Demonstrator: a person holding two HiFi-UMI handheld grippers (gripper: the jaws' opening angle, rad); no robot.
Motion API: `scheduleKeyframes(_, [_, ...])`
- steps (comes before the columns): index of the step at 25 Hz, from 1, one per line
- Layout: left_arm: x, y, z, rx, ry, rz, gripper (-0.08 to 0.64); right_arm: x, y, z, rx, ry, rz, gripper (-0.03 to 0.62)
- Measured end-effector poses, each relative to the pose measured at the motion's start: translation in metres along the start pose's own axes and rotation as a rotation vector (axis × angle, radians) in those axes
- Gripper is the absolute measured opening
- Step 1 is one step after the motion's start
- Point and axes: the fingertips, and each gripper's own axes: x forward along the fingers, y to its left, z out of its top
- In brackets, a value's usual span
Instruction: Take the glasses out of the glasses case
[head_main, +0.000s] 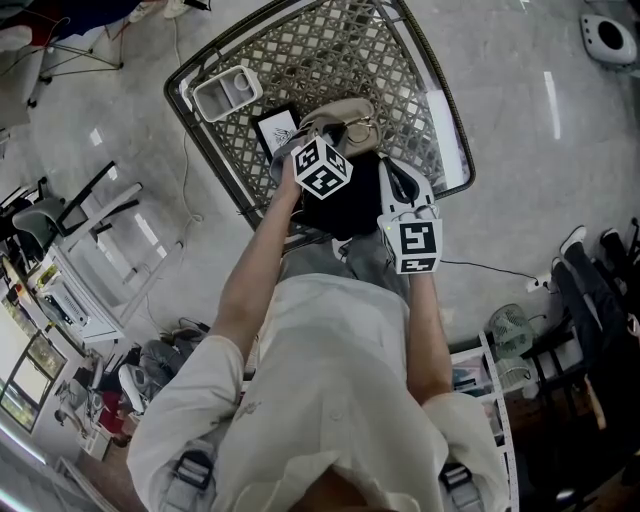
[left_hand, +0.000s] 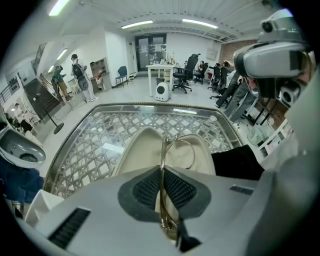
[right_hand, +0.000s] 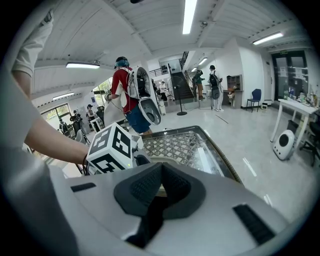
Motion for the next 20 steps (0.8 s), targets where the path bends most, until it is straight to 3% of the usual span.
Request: scheduleKeyframes(20, [-0.055, 0.007, 0.034, -0.021, -0.153, 0.053, 0.029, -0.018, 0.016, 0.022, -0.045, -0.056, -0.028, 0.006])
